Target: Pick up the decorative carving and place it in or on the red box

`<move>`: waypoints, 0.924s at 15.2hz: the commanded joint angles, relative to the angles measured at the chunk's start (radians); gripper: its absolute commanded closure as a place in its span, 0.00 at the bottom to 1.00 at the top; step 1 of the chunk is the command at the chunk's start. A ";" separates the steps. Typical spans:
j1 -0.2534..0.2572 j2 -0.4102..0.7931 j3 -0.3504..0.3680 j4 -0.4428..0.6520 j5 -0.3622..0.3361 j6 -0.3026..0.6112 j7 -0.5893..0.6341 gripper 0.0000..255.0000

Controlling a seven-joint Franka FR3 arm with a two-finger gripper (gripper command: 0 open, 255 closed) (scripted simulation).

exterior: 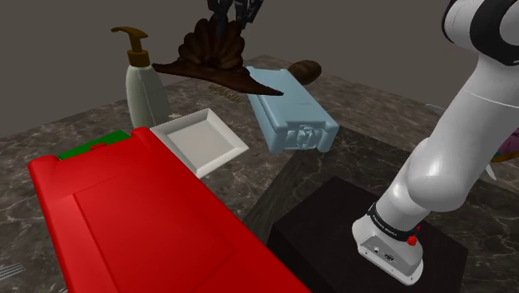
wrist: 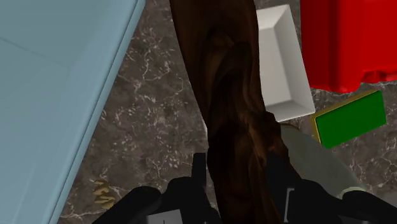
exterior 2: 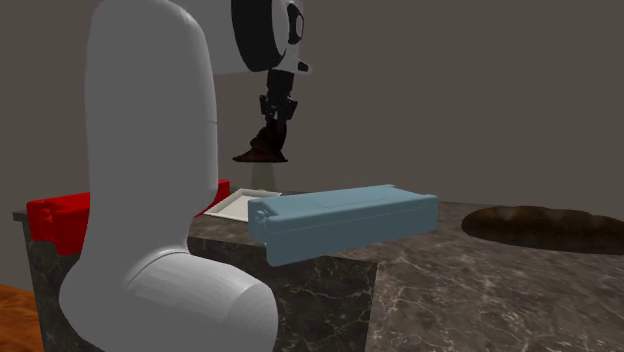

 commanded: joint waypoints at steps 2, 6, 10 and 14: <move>0.029 -0.041 0.027 -0.035 0.006 0.007 0.058 1.00; 0.070 -0.088 0.068 -0.079 0.014 0.021 0.141 1.00; 0.111 -0.116 0.116 -0.100 0.017 0.030 0.229 1.00; 0.154 -0.126 0.168 -0.100 0.012 0.036 0.325 1.00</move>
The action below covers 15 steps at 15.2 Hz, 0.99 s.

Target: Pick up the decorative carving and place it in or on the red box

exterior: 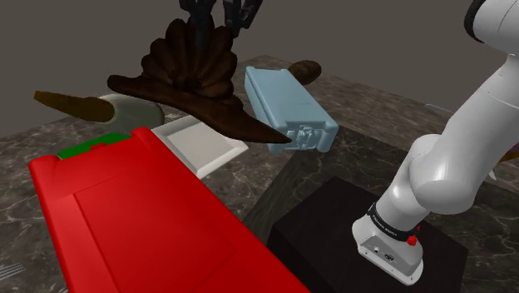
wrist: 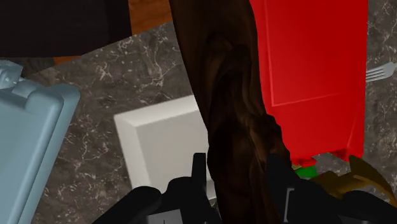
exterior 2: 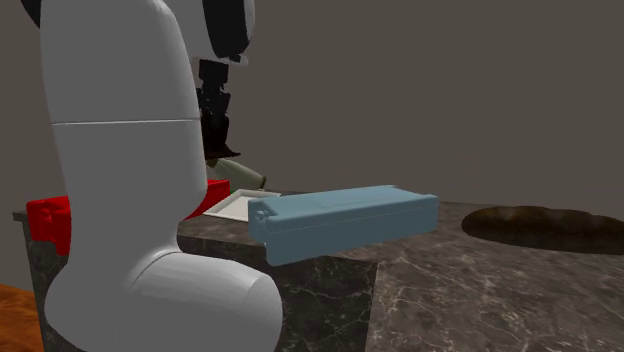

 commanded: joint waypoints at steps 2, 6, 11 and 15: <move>0.032 0.002 0.041 0.018 -0.008 -0.002 0.075 1.00; 0.079 0.025 0.103 0.051 -0.032 -0.002 0.183 1.00; 0.152 0.088 0.186 0.128 -0.091 -0.010 0.330 1.00; 0.190 0.114 0.220 0.129 -0.119 0.013 0.396 1.00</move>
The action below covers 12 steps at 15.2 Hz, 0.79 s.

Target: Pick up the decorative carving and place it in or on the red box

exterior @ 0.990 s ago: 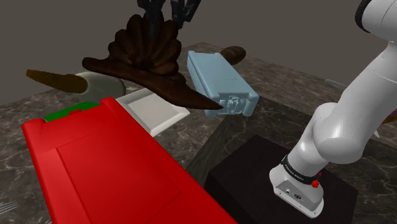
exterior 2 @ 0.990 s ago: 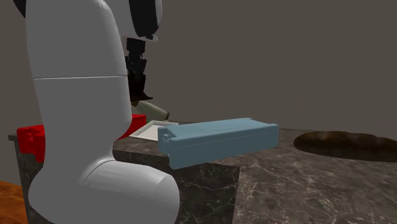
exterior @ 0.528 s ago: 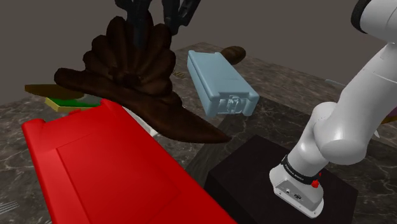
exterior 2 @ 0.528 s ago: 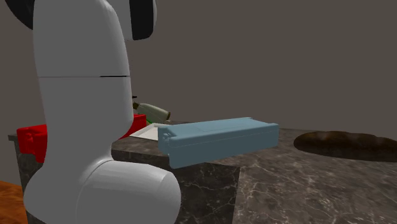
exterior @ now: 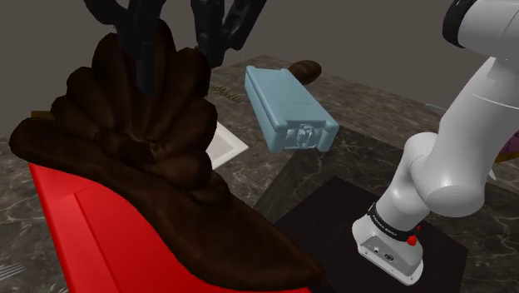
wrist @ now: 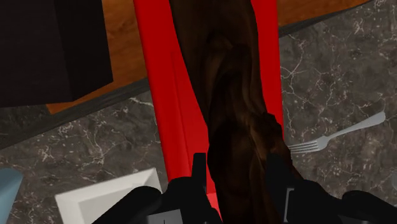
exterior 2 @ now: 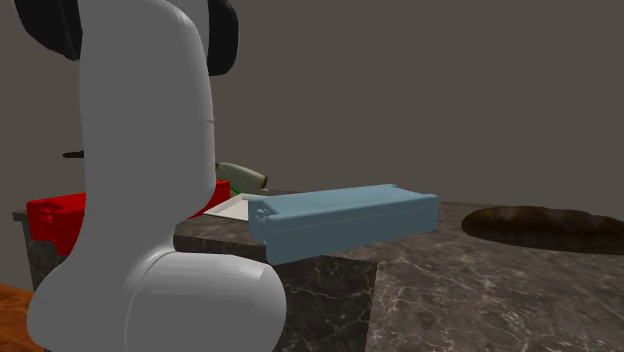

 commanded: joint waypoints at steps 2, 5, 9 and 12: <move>-0.004 -0.022 -0.003 -0.061 0.014 0.046 -0.005 1.00; -0.011 -0.048 -0.009 -0.129 0.032 0.092 -0.019 1.00; -0.017 -0.076 -0.016 -0.212 0.051 0.152 -0.036 1.00; -0.019 -0.093 -0.019 -0.269 0.063 0.195 -0.046 1.00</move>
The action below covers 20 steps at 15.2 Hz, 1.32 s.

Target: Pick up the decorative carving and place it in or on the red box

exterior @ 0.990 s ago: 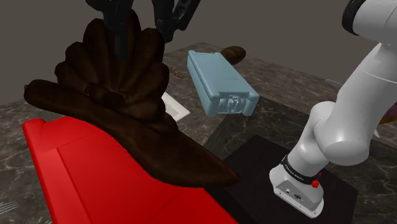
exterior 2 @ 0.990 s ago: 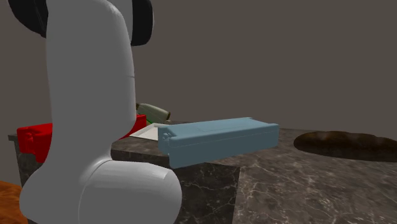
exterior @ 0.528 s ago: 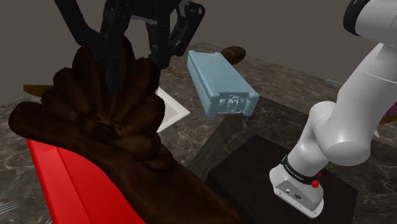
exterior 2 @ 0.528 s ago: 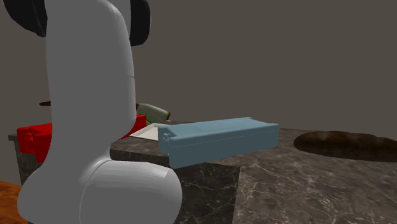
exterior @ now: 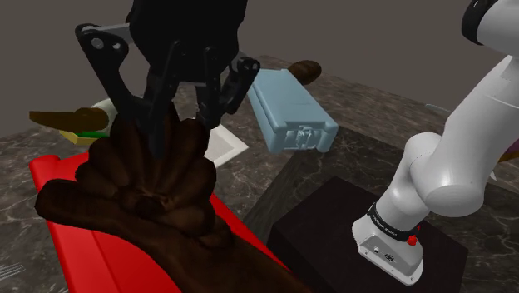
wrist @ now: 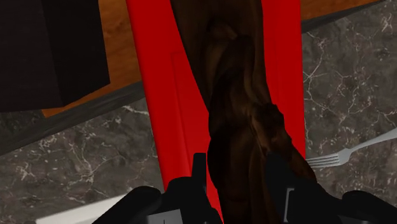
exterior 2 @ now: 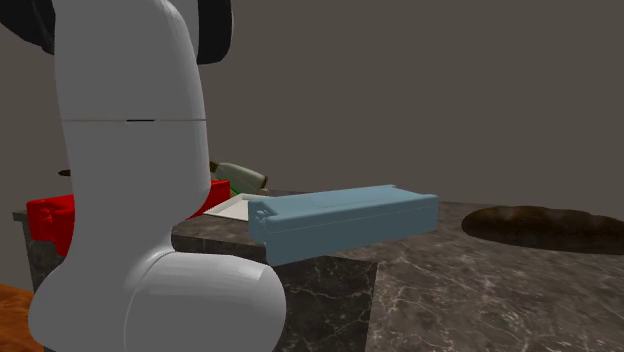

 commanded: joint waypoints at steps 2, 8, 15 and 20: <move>-0.002 -0.016 -0.003 -0.054 0.011 0.043 -0.010 1.00; -0.002 -0.031 -0.005 -0.125 0.022 0.101 -0.021 1.00; -0.003 -0.031 -0.005 -0.125 0.022 0.101 -0.021 0.00; -0.003 -0.032 -0.005 -0.126 0.022 0.101 -0.021 0.00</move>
